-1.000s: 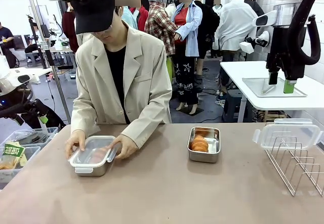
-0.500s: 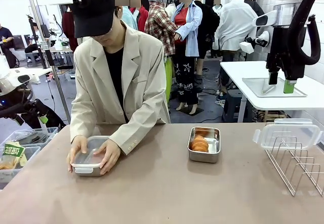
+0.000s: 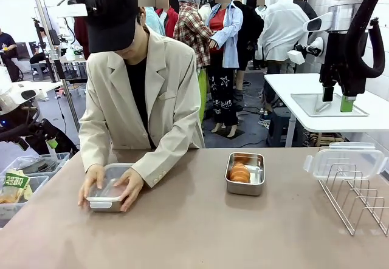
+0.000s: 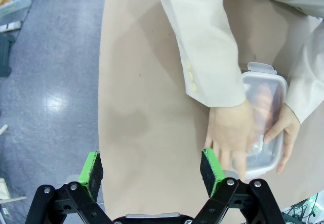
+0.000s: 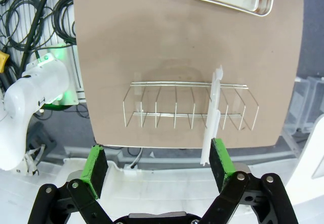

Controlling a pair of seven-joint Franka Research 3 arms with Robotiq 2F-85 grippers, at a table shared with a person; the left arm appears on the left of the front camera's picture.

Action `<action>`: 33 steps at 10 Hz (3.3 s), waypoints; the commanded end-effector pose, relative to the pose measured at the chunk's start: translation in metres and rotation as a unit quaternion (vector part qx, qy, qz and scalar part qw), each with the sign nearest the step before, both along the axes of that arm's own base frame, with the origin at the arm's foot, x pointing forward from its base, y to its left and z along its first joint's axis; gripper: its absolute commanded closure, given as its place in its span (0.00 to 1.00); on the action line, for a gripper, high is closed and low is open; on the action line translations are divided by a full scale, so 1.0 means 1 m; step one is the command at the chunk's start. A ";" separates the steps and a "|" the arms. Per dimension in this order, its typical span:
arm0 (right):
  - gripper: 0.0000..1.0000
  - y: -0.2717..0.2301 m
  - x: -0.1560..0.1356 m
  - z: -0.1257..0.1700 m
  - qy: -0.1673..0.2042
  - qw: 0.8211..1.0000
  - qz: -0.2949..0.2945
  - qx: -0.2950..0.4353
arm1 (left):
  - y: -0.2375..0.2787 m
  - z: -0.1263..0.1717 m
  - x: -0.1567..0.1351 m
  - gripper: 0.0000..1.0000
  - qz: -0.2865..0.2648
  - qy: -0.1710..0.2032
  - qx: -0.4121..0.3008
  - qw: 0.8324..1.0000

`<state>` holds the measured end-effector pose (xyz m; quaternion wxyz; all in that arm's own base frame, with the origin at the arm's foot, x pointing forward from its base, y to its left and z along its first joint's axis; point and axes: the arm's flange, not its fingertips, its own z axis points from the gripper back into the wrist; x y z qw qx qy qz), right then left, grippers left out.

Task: Place the bread in airtight containers.
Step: Pick up one Airtight Container lid and hand it to the human.

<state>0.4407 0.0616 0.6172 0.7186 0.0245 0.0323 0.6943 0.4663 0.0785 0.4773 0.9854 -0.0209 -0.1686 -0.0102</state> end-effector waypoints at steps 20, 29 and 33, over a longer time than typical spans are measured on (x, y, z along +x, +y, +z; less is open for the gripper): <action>0.00 0.000 0.001 0.001 0.004 1.000 -0.001 0.000 | 0.002 0.001 -0.001 0.00 0.000 0.001 0.003 1.000; 0.00 0.000 0.001 0.001 0.004 1.000 -0.001 0.000 | 0.002 0.001 -0.001 0.00 0.000 0.001 0.003 1.000; 0.00 -0.005 -0.001 -0.026 -0.055 0.998 0.024 -0.028 | 0.002 0.001 -0.001 0.00 0.000 0.001 0.003 1.000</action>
